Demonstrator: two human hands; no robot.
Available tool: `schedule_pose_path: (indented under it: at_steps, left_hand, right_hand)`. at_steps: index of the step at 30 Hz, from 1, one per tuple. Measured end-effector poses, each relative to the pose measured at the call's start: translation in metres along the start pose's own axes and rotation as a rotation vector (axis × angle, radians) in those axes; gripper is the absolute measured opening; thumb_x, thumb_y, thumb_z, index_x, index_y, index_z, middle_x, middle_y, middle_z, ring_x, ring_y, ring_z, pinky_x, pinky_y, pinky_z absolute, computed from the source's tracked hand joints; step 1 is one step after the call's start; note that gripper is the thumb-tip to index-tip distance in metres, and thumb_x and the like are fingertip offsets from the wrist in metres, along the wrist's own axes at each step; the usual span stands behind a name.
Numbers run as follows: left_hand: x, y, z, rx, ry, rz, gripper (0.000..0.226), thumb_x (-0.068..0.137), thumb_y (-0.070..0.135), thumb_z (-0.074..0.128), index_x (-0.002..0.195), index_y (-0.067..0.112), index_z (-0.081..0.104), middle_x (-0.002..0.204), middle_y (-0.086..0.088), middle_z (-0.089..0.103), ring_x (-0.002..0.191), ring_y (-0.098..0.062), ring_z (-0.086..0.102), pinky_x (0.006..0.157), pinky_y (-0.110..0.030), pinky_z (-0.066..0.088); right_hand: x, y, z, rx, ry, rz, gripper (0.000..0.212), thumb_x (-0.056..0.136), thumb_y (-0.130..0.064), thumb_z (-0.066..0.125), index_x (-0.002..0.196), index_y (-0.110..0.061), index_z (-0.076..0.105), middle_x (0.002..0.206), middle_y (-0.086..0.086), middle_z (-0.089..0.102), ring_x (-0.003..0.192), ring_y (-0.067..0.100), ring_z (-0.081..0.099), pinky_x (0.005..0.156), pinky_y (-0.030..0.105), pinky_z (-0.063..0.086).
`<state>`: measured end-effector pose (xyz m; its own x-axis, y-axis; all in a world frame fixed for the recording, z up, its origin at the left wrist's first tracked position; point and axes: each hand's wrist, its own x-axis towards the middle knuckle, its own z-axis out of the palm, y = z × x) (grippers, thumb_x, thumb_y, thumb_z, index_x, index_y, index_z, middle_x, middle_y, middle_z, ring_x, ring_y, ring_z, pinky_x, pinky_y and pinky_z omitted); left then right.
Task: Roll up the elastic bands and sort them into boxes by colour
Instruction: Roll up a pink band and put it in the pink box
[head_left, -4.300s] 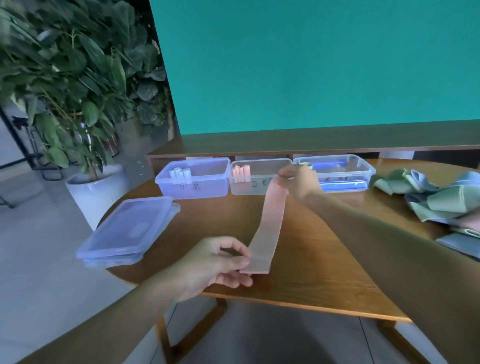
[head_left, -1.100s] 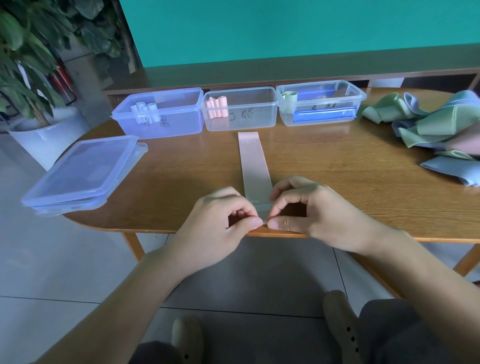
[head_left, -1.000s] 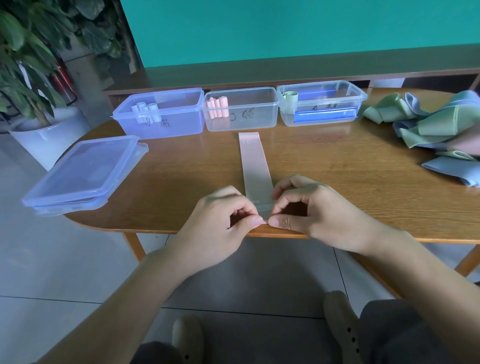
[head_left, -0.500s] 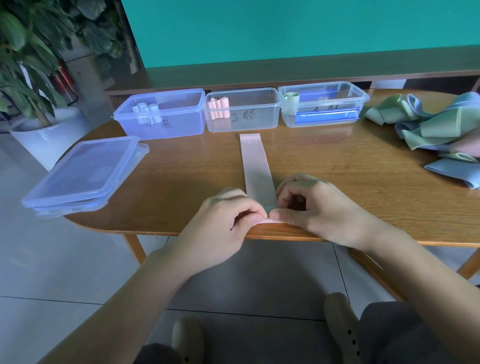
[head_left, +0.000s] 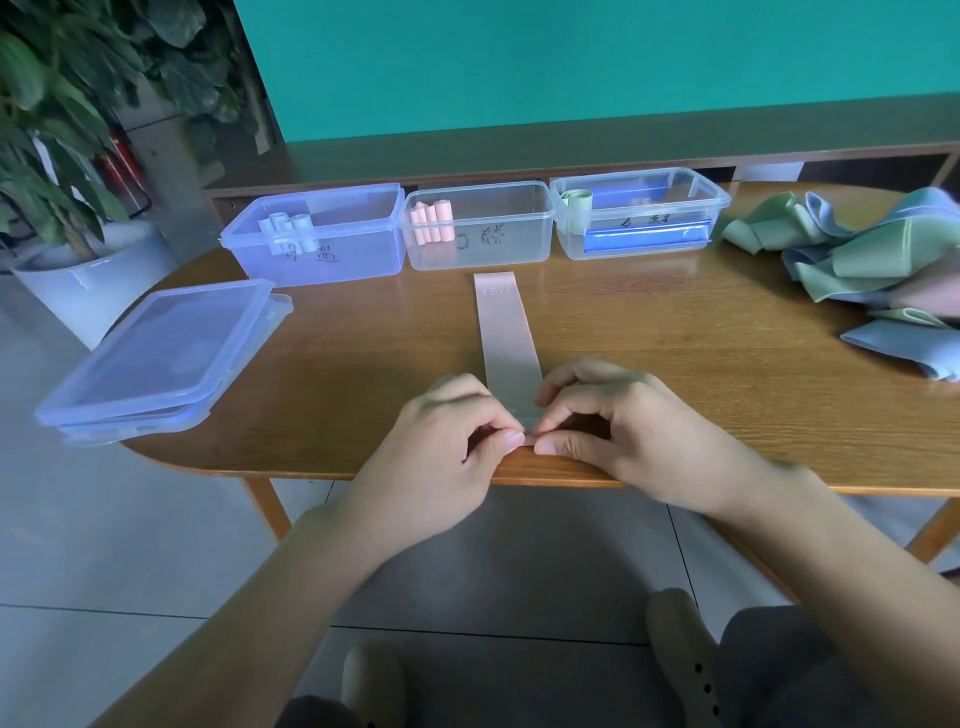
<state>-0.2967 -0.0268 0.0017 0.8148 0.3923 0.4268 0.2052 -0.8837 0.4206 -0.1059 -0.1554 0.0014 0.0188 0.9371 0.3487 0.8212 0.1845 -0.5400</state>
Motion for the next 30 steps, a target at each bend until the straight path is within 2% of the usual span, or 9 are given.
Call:
schedule_pose_path:
  at_steps: [6, 10, 13, 16, 22, 26, 30]
  left_hand:
    - [-0.0011, -0.0002, 0.0004, -0.049, 0.039, 0.024, 0.01, 0.095, 0.021, 0.067, 0.096, 0.022, 0.076, 0.095, 0.013, 0.064, 0.094, -0.002, 0.058, 0.078, -0.013, 0.047]
    - [-0.0021, -0.0019, 0.0013, -0.016, 0.007, 0.031, 0.013, 0.098, 0.025, 0.061, 0.101, 0.023, 0.074, 0.098, 0.013, 0.062, 0.096, -0.004, 0.057, 0.08, -0.02, 0.048]
    - [-0.0019, -0.0011, 0.0001, -0.012, -0.007, 0.026, 0.011, 0.095, 0.028, 0.066, 0.099, 0.023, 0.074, 0.098, 0.014, 0.06, 0.092, -0.004, 0.058, 0.076, -0.016, 0.047]
    - [-0.0009, -0.0014, -0.0002, -0.016, -0.003, 0.012, 0.011, 0.092, 0.028, 0.07, 0.1, 0.023, 0.077, 0.097, 0.014, 0.061, 0.092, -0.003, 0.058, 0.077, -0.014, 0.046]
    - [-0.0003, -0.0027, -0.0003, 0.005, -0.002, -0.015, 0.015, 0.095, 0.03, 0.066, 0.106, 0.029, 0.077, 0.099, 0.017, 0.06, 0.093, -0.002, 0.058, 0.076, -0.014, 0.048]
    - [-0.0003, -0.0002, -0.0014, -0.038, 0.049, -0.029, 0.016, 0.092, 0.027, 0.07, 0.106, 0.026, 0.077, 0.097, 0.016, 0.06, 0.088, 0.002, 0.057, 0.071, -0.005, 0.042]
    - [-0.0003, 0.0027, -0.0016, -0.049, 0.043, -0.031, 0.009, 0.09, 0.023, 0.073, 0.099, 0.025, 0.074, 0.097, 0.018, 0.06, 0.089, 0.001, 0.057, 0.07, -0.005, 0.041]
  right_hand:
    - [0.0016, 0.001, 0.0021, -0.073, 0.021, -0.019, 0.017, 0.097, -0.034, 0.065, 0.1, -0.022, 0.077, 0.113, -0.009, 0.06, 0.102, 0.005, 0.061, 0.089, 0.018, 0.045]
    - [-0.0008, 0.0002, 0.0042, -0.156, 0.047, -0.043, 0.031, 0.099, -0.045, 0.055, 0.101, -0.024, 0.078, 0.118, -0.008, 0.056, 0.097, 0.006, 0.062, 0.087, 0.032, 0.052]
    - [-0.0009, -0.0013, 0.0065, -0.171, 0.075, -0.031, 0.032, 0.098, -0.048, 0.053, 0.103, -0.027, 0.076, 0.122, -0.008, 0.054, 0.094, 0.009, 0.062, 0.083, 0.038, 0.054]
    - [0.0002, -0.0023, 0.0064, -0.148, 0.083, -0.04, 0.029, 0.097, -0.048, 0.055, 0.104, -0.026, 0.073, 0.121, -0.009, 0.054, 0.093, 0.015, 0.064, 0.082, 0.039, 0.054]
    - [0.0021, 0.0035, 0.0065, -0.119, 0.08, -0.05, 0.029, 0.094, -0.048, 0.059, 0.104, -0.025, 0.075, 0.115, -0.011, 0.058, 0.099, 0.011, 0.063, 0.086, 0.037, 0.053]
    - [0.0037, 0.0058, 0.0073, -0.13, 0.093, -0.05, 0.028, 0.098, -0.043, 0.057, 0.103, -0.024, 0.077, 0.114, -0.009, 0.059, 0.101, 0.008, 0.061, 0.089, 0.034, 0.052]
    - [0.0052, 0.0062, 0.0063, -0.151, 0.08, -0.041, 0.031, 0.1, -0.045, 0.052, 0.104, -0.027, 0.077, 0.115, -0.009, 0.058, 0.101, 0.008, 0.062, 0.089, 0.036, 0.052]
